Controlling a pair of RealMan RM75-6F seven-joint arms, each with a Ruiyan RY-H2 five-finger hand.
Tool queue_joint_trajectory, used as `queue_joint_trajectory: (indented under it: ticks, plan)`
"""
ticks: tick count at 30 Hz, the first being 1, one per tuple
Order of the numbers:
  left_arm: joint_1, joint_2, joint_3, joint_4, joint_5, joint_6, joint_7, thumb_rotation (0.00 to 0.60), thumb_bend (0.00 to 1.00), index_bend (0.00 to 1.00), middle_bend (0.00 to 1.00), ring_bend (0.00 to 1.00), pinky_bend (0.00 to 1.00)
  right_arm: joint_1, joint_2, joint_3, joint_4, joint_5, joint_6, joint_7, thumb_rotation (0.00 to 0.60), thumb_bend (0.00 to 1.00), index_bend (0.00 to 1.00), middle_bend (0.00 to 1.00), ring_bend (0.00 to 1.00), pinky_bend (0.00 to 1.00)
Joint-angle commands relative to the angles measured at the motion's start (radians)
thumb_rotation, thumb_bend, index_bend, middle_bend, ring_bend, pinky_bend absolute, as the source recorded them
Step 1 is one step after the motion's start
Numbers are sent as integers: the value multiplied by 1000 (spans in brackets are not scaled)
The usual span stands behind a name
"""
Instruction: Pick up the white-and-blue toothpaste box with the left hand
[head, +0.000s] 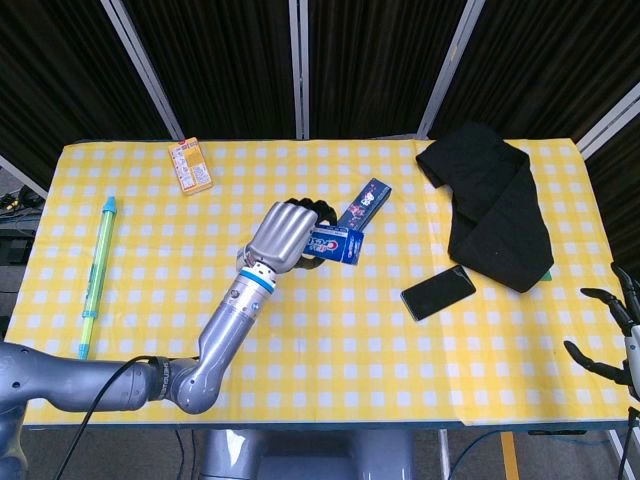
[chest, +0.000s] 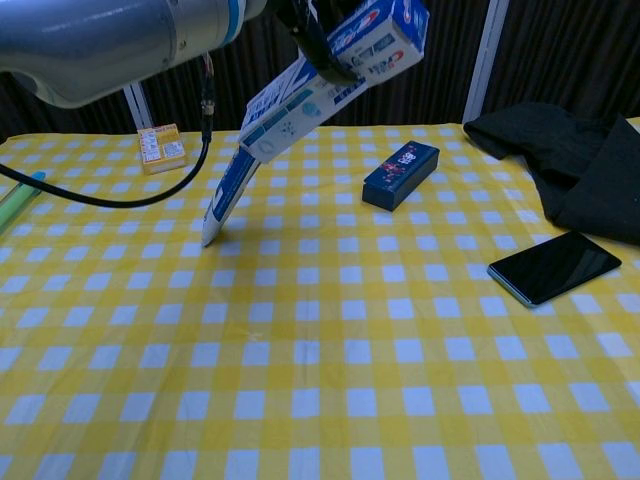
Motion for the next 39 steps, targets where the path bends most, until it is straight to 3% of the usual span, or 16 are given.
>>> queue_joint_trajectory:
  ticks: [1, 9, 15, 23, 27, 35, 39]
  plan:
    - [4, 57, -47, -69, 9, 22, 10, 600, 576, 645, 359, 348, 407, -1, 0, -2, -2, -4, 3, -4, 600, 83, 294, 0, 0, 1]
    - [11, 156, -109, -181, 0, 59, 30, 600, 576, 645, 359, 348, 407, -4, 2, -3, -8, -11, 15, -9, 600, 82, 294, 0, 0, 1]
    - [25, 201, -114, -226, -3, 76, 36, 600, 576, 641, 359, 348, 406, -7, 4, -5, -13, -18, 23, -13, 600, 82, 294, 0, 0, 1]
    - [22, 262, -5, -285, -110, 35, 175, 600, 576, 588, 327, 342, 379, -7, 8, -13, -23, -27, 20, -27, 600, 82, 294, 0, 0, 0]
    - [17, 264, 44, -296, -160, 12, 213, 600, 550, 520, 260, 287, 330, -7, 8, -15, -24, -29, 18, -29, 600, 82, 294, 0, 0, 0]
    - [40, 256, 172, -311, -219, -29, 232, 600, 382, 379, 135, 167, 240, -5, 7, -15, -25, -27, 15, -36, 600, 82, 294, 0, 0, 0]
    - [77, 257, 227, -311, -196, -41, 198, 600, 254, 221, 5, 30, 132, -2, 7, -20, -27, -24, 0, -50, 600, 82, 294, 0, 0, 0]
